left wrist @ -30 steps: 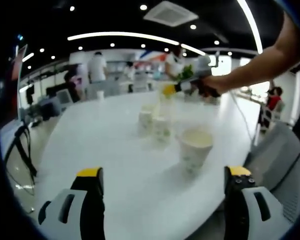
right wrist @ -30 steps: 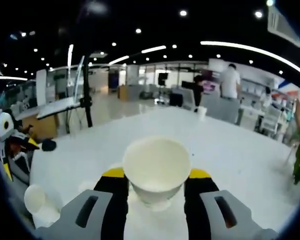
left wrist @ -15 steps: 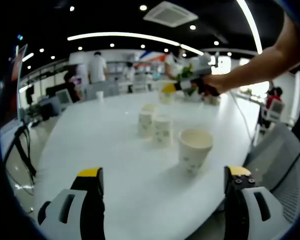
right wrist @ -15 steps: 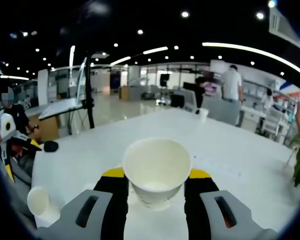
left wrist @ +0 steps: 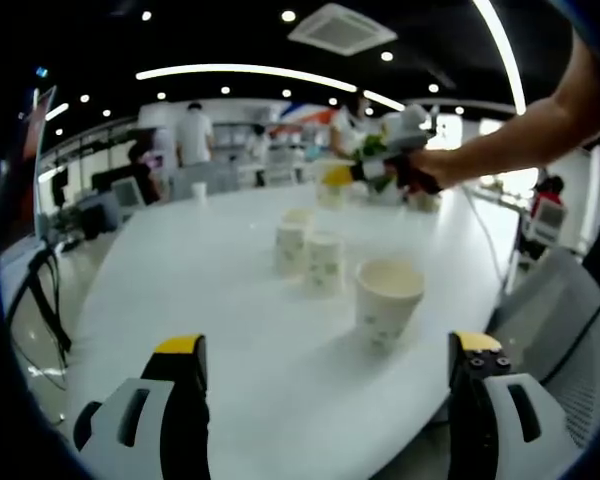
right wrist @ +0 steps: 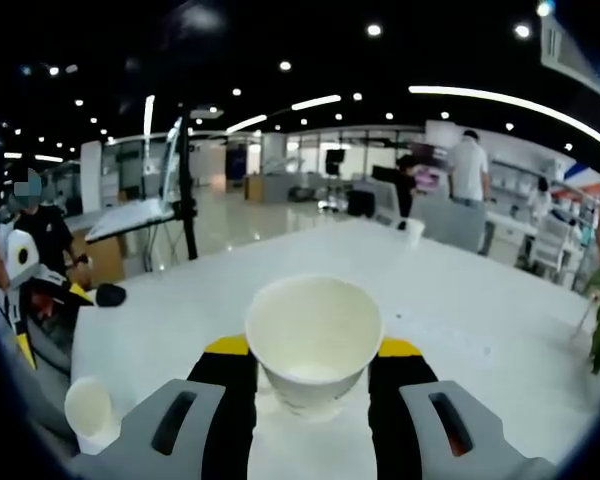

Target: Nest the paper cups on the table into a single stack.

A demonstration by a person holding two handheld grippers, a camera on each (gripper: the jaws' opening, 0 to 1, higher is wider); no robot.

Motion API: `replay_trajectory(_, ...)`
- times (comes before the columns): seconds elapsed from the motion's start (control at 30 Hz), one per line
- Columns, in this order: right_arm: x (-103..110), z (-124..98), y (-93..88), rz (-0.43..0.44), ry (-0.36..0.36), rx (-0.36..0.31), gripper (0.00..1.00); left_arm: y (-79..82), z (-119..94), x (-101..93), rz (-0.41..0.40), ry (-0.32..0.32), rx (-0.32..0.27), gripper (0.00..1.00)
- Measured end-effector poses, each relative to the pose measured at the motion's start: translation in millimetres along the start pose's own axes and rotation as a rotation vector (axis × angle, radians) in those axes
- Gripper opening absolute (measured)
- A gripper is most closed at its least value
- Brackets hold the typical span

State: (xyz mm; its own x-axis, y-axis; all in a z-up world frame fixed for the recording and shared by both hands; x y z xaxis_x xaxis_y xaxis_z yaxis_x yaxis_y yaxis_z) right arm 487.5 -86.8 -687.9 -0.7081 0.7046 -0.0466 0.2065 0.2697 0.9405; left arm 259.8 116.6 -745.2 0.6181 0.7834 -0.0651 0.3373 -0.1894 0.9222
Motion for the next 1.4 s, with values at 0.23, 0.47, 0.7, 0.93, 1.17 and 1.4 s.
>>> replay_trajectory(0.23, 4, -2, -0.4, 0.006, 0.004, 0.004, 0.4, -0.8, 0, -0.2, 0.001, -0.001, 0.002, 1.0)
replay_trajectory(0.47, 11, -4, 5.6, 0.004, 0.014, -0.006, 0.4, -0.5, 0, -0.8, 0.002, -0.002, 0.001, 1.0)
replay_trajectory(0.7, 21, -4, 9.2, -0.005, 0.027, -0.008, 0.4, -0.3, 0, -1.3, 0.0, -0.005, -0.001, 1.0)
replay_trajectory(0.93, 29, -6, 7.7, -0.01, 0.036, -0.002, 0.4, -0.1, -1, -1.4, 0.0, -0.005, -0.002, 1.0)
replay_trajectory(1.17, 35, -8, 9.6, -0.017, 0.046, -0.006, 0.4, -1.2, 0, -0.9, -0.002, -0.006, 0.002, 1.0)
replay_trajectory(1.4, 41, -10, 14.9, -0.018, 0.06, -0.018, 0.4, -1.2, 0, -0.8, -0.001, -0.006, 0.004, 1.0)
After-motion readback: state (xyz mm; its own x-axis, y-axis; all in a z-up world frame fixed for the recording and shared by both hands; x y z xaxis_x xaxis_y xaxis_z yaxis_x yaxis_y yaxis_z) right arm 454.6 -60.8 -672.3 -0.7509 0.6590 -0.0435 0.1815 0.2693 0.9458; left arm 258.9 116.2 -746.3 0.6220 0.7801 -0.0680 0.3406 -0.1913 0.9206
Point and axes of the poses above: the point that each gripper's makers call its tool centre point, and the gripper's own axes: z roughly forward along the fingers, x roughly to its left, y roughly out of its top, the point moved 2 cm from there along -z, roughly backward along the fingers
